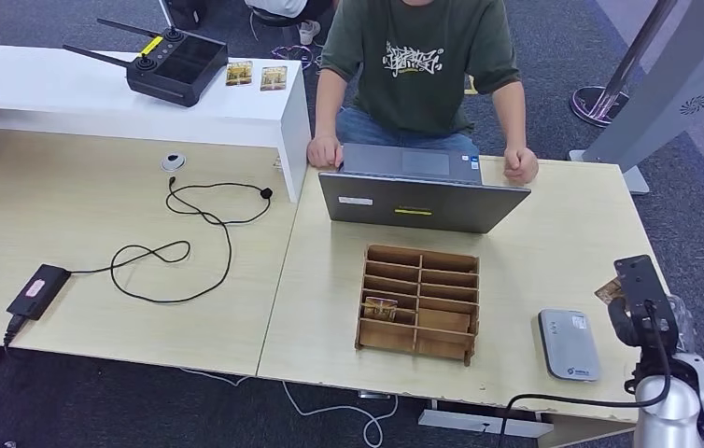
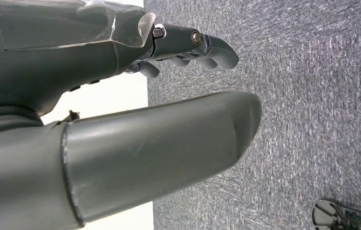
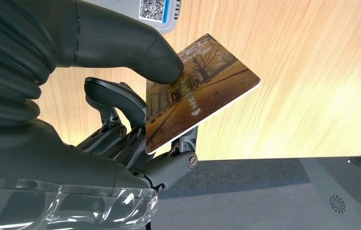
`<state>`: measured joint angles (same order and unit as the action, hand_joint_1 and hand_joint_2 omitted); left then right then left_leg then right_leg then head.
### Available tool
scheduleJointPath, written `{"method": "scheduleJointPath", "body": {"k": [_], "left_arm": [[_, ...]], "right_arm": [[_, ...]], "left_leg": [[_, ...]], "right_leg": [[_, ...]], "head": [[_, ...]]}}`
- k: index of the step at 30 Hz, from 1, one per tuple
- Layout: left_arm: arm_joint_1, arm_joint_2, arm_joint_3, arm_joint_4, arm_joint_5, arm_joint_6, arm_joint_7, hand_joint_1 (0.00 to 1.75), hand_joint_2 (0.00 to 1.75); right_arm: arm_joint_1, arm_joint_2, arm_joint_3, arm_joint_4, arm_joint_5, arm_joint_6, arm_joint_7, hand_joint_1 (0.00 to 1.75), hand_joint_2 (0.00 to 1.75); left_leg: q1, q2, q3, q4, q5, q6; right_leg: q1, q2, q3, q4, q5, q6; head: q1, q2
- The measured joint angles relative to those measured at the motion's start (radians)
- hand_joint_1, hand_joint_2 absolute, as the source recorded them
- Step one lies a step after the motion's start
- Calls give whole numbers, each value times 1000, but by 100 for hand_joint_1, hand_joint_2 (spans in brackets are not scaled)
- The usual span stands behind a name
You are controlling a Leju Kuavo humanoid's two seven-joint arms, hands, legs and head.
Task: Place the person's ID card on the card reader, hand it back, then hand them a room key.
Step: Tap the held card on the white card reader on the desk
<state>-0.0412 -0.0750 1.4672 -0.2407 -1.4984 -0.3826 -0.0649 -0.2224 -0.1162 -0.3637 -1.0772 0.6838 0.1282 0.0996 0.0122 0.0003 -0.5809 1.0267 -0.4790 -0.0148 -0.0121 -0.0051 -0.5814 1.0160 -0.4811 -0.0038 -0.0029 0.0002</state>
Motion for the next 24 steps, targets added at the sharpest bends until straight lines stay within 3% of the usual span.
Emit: {"method": "scheduleJointPath", "body": {"k": [24], "left_arm": [[4, 28, 0, 0, -3, -15, -3, 0, 0]], "right_arm": [[27, -169, 129, 53, -58, 142, 15, 149, 175]], "left_leg": [[0, 0, 0, 0, 0, 0]], "right_leg": [[0, 0, 0, 0, 0, 0]], "head": [[0, 0]]}}
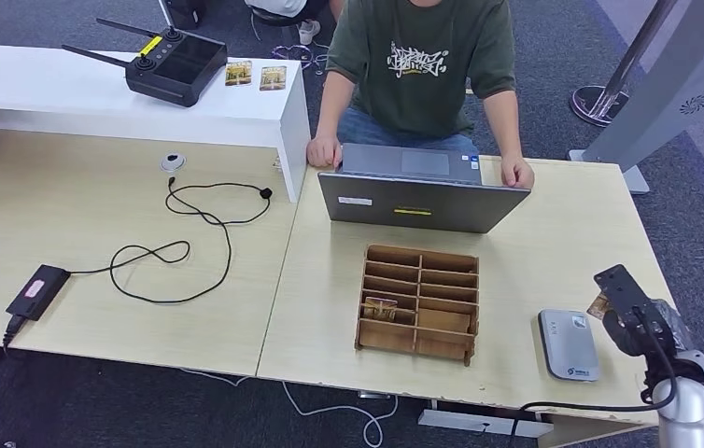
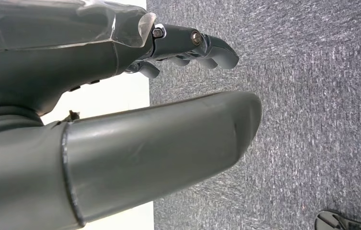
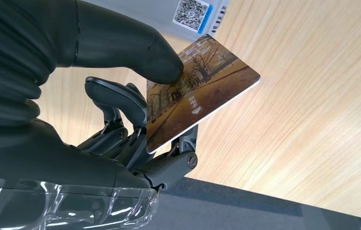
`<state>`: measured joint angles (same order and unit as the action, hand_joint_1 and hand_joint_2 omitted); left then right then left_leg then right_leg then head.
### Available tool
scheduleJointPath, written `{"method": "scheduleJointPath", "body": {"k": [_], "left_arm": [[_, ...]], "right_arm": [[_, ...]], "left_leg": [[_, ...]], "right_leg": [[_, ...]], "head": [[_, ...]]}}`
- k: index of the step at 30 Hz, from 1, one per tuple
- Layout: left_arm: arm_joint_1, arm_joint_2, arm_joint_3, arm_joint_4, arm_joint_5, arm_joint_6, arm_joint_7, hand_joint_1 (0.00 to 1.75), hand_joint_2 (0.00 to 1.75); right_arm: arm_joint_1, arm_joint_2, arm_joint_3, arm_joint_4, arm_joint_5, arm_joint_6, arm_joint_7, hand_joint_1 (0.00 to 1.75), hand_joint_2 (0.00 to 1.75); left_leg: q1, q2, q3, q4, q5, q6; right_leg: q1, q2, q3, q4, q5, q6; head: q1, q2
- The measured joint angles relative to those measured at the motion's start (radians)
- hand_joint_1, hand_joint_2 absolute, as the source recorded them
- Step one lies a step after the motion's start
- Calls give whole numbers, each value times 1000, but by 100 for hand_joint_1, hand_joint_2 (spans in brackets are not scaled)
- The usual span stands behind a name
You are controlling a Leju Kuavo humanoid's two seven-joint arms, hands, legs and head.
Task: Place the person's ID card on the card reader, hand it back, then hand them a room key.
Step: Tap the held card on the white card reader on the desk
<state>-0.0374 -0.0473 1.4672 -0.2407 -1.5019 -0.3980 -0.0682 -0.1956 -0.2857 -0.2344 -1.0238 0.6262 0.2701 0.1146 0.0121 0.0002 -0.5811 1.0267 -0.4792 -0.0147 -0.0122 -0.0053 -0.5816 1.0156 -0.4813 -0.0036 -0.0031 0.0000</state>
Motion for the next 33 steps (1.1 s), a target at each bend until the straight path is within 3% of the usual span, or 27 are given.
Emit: {"method": "scheduleJointPath", "body": {"k": [17, 22, 33], "left_arm": [[4, 10, 0, 1, -1, -8, -8, 0, 0], [6, 15, 0, 2, -1, -14, -11, 0, 0], [11, 24, 0, 4, -5, -18, -16, 0, 0]], "right_arm": [[97, -162, 113, -105, -12, 121, 40, 153, 175], [47, -245, 175, -90, -37, 177, 19, 153, 175], [-64, -369, 308, -5, -68, 248, 2, 158, 175]], "left_leg": [[0, -1, -1, 0, 0, 0], [-1, -1, -1, 0, 0, 1], [-1, -2, -2, 0, 0, 1]], "right_leg": [[0, -1, 0, 0, 0, 0], [-1, -1, 0, 0, 0, 0], [-1, -2, 0, 0, 0, 0]], "head": [[0, 0], [0, 0], [0, 0]]}}
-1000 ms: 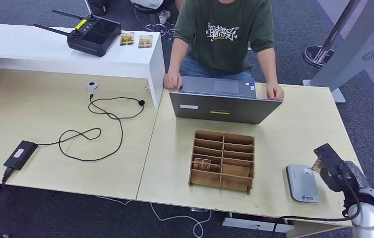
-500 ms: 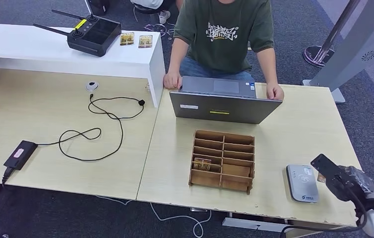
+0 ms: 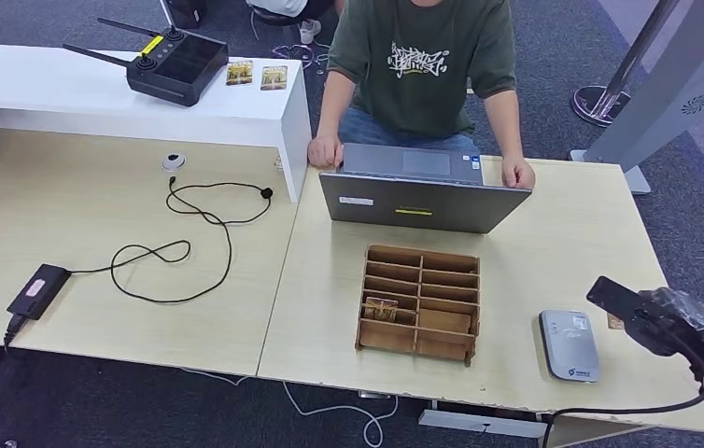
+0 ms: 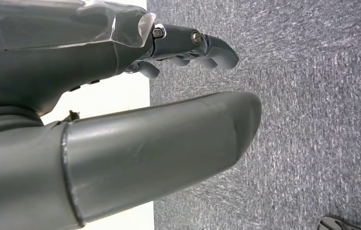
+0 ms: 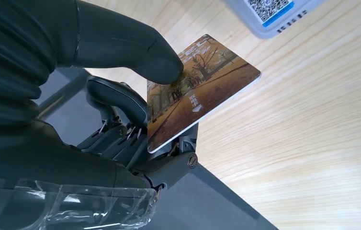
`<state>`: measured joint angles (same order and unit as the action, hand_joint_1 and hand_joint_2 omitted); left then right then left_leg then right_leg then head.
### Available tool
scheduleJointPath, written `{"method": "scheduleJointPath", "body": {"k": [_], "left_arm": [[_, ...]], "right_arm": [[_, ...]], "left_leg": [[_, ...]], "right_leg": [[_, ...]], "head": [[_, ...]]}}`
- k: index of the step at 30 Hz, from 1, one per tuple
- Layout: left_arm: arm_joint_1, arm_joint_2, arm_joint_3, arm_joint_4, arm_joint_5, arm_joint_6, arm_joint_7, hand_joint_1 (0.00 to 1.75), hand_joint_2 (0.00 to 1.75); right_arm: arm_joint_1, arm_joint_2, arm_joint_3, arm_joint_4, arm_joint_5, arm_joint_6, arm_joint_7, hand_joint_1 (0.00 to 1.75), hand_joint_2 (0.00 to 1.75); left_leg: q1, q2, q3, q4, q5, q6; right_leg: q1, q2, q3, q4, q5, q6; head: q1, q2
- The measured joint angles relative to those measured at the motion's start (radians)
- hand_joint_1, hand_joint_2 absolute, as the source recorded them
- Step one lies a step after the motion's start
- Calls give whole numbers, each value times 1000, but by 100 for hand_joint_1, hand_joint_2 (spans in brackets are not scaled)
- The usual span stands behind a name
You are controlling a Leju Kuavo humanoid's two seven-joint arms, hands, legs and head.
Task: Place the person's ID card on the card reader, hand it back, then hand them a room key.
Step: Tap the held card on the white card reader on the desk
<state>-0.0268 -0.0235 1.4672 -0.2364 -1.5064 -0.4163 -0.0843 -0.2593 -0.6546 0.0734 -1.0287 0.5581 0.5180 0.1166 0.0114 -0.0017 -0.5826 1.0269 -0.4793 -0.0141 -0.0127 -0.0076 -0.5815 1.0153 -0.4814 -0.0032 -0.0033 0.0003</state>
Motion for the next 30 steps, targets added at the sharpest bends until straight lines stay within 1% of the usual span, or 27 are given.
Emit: {"method": "scheduleJointPath", "body": {"k": [5, 9, 12, 15, 16, 19, 21, 25, 27, 30], "left_arm": [[0, 1, 0, 1, 0, -2, 0, 0, 0], [1, 1, 0, 1, 0, -2, -1, 0, 0], [1, 1, 0, 2, 1, -2, -1, 0, 0], [1, 1, 0, 2, 3, -2, -2, 0, 0], [1, 0, 0, 2, 3, -2, -2, 0, 0], [1, -2, 0, 2, 6, -2, -3, 0, 0], [2, -3, 0, 2, 9, -1, -3, 0, 0], [3, -9, 0, 2, 15, 1, -2, 0, 0], [2, -13, 1, 2, 16, 3, 0, 0, 0], [3, -17, 1, 2, 21, 5, 4, 0, 0]], "right_arm": [[-69, -59, 73, 20, -27, 42, -15, 155, 175], [-101, -80, 112, 32, -65, 43, -20, 160, 175], [-107, -84, 127, 40, -110, 7, -22, 155, 175], [-106, -76, 132, 49, -155, -68, -30, 155, 175], [-106, -69, 130, 51, -176, -96, -37, 159, 175], [-99, -26, 108, 58, -260, -178, -66, 163, 175], [-87, 21, 80, 59, -315, -237, -80, 157, 175], [-45, 135, 5, 46, -381, -352, -88, 140, 175], [-14, 189, -31, 26, -395, -387, -87, 136, 175], [27, 252, -72, -5, -402, -407, -82, 134, 175]], "left_leg": [[0, 0, 0, 0, 0, 0], [0, 0, 0, 0, 0, 0], [0, 0, 0, 0, 0, 0], [0, 0, 0, 0, 0, 0], [0, 0, 0, 0, 0, 0], [1, 0, 0, 0, 0, 0], [1, 0, 0, 0, 0, 0], [1, -1, 0, 0, 0, 0], [1, -1, 0, 0, 0, 0], [1, -1, 0, 0, 0, 0]], "right_leg": [[0, 0, 0, 0, 0, 0], [0, 0, 0, 0, 0, 0], [0, 0, 0, 0, 0, 0], [0, 0, 0, 0, 0, 0], [0, 0, 0, 0, 0, 0], [1, 0, 0, 0, 0, 0], [1, 0, 0, 0, 0, 0], [1, -1, 0, 0, 0, 0], [2, -1, 0, 0, 0, 0], [2, -1, 0, 0, 0, 0]], "head": [[0, 0], [0, 0], [0, 0], [0, 0], [0, 0], [0, 0], [0, 0], [0, 0], [0, 0], [0, 0]]}}
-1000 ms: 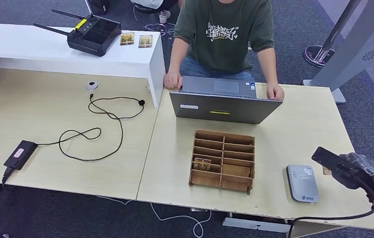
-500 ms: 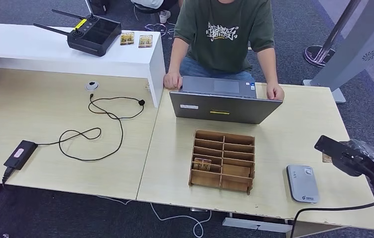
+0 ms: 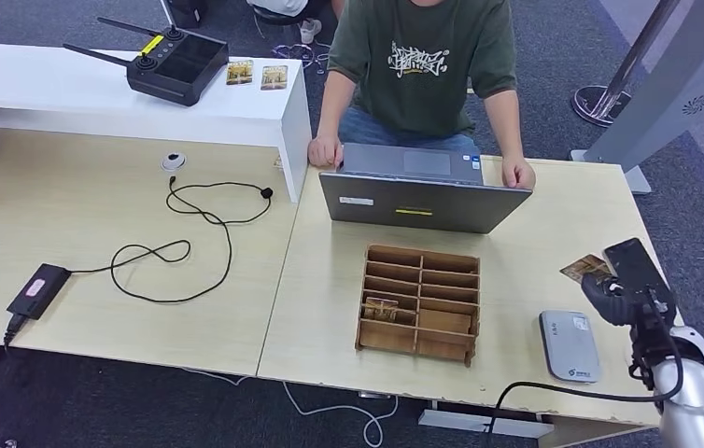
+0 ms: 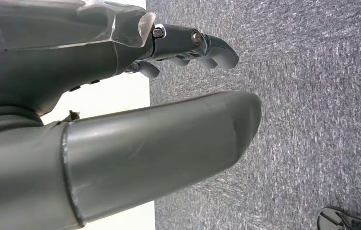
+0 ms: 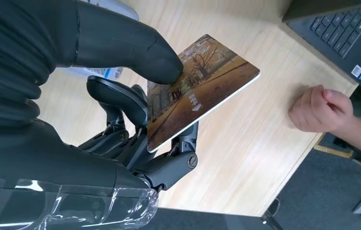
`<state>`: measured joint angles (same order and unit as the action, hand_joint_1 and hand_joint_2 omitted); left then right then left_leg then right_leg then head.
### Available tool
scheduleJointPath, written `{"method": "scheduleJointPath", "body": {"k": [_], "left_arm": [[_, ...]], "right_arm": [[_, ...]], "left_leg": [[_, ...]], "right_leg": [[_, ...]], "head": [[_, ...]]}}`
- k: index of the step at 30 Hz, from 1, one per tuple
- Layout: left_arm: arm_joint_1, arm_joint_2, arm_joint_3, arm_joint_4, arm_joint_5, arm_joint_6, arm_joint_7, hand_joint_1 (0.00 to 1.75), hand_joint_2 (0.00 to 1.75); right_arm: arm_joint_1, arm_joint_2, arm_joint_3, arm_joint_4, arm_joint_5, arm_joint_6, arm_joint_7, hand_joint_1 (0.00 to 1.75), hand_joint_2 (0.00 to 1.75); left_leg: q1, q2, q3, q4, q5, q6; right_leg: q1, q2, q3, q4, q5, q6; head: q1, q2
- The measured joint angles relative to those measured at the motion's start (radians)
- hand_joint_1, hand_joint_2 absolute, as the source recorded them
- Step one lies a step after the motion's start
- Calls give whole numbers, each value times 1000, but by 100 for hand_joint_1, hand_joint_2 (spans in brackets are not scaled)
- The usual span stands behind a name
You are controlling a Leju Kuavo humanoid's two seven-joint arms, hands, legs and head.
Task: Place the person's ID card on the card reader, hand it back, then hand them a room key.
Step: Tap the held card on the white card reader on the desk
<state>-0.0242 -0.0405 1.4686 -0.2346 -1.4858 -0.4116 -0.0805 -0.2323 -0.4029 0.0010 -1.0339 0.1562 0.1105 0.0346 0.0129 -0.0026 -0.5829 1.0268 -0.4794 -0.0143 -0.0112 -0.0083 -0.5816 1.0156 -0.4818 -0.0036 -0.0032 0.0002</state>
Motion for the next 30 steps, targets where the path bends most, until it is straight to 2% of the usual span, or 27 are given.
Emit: {"method": "scheduleJointPath", "body": {"k": [7, 12, 18, 30], "left_arm": [[0, -9, 3, 0, 9, 3, 4, 0, 0], [0, -11, 3, 0, 0, 7, 8, 0, 0], [-1, -11, 2, 0, -6, 11, 14, 0, 0], [-4, -10, 2, 0, -18, 14, 14, 0, 0]], "right_arm": [[62, 100, -45, -46, 18, -6, 43, 138, 175], [114, 147, -73, -76, 54, 13, 95, 137, 175], [151, 170, -119, -73, 76, 68, 123, 137, 175], [143, 185, -217, 26, 133, 103, 89, 136, 175]], "left_leg": [[0, 0, 0, 0, 0, 0], [0, 0, 0, 0, 0, 0], [0, 0, 0, 0, 0, 0], [0, 1, 4, 0, 0, 0]], "right_leg": [[0, 0, 0, 0, 0, 0], [0, 0, 0, 0, 0, 0], [0, 0, 0, 0, 0, 0], [0, 1, 3, -1, 0, 0]], "head": [[0, 0], [0, 0], [0, 0], [0, 0]]}}
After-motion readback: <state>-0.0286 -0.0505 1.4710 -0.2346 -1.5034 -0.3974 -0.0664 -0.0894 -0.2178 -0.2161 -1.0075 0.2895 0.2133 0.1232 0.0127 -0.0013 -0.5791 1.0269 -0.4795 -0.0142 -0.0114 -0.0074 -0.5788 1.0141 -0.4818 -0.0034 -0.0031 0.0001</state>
